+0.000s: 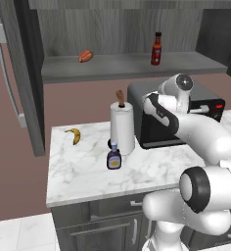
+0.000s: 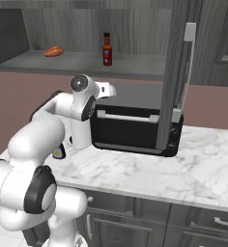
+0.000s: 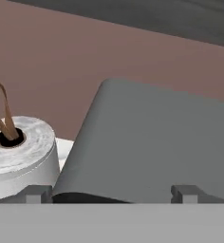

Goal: Pick the condiment bottle and condiment bottle from the counter and place them in the cabinet.

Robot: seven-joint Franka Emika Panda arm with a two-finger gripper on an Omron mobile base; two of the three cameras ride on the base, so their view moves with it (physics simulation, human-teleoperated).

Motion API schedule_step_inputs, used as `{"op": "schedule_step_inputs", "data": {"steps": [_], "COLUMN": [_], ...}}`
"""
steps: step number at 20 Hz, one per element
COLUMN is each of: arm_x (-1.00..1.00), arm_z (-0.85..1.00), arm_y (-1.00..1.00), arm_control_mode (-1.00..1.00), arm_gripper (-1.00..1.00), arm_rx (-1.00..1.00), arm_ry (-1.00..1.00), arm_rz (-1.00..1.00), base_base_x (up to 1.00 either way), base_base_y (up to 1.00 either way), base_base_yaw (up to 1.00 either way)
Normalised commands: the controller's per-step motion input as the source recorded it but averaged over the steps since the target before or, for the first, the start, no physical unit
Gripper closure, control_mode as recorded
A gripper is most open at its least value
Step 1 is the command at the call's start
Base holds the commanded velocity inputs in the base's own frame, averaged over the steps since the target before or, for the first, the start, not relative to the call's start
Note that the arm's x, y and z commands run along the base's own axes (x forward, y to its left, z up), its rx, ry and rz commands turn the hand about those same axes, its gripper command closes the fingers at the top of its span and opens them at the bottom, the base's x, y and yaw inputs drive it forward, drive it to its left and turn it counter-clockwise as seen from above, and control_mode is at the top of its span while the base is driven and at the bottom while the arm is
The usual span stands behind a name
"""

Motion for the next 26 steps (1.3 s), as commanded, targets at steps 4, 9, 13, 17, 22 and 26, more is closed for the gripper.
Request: {"op": "schedule_step_inputs", "data": {"steps": [4,9,13,17,22,26], "arm_x": [-0.11,-0.25,-0.26,-0.16,-0.04,-0.09], "arm_z": [-0.5,-0.46,-0.52,-0.51,-0.5,-0.46], "arm_y": [0.09,0.06,0.1,0.13,0.2,0.24], "arm_control_mode": [-1.0,-1.0,-1.0,-1.0,-1.0,-1.0], "arm_gripper": [-1.0,-1.0,-1.0,-1.0,-1.0,-1.0], "arm_rx": [0.0,0.01,0.04,0.04,0.01,0.0], "arm_ry": [0.16,0.08,0.06,0.08,0.1,0.08], "arm_rz": [0.0,0.02,0.06,0.09,0.11,0.14], "base_base_x": [0.0,0.0,0.0,0.0,0.0,0.0], "base_base_y": [0.0,0.0,0.0,0.0,0.0,0.0], "base_base_yaw": [0.0,0.0,0.0,0.0,0.0,0.0]}}
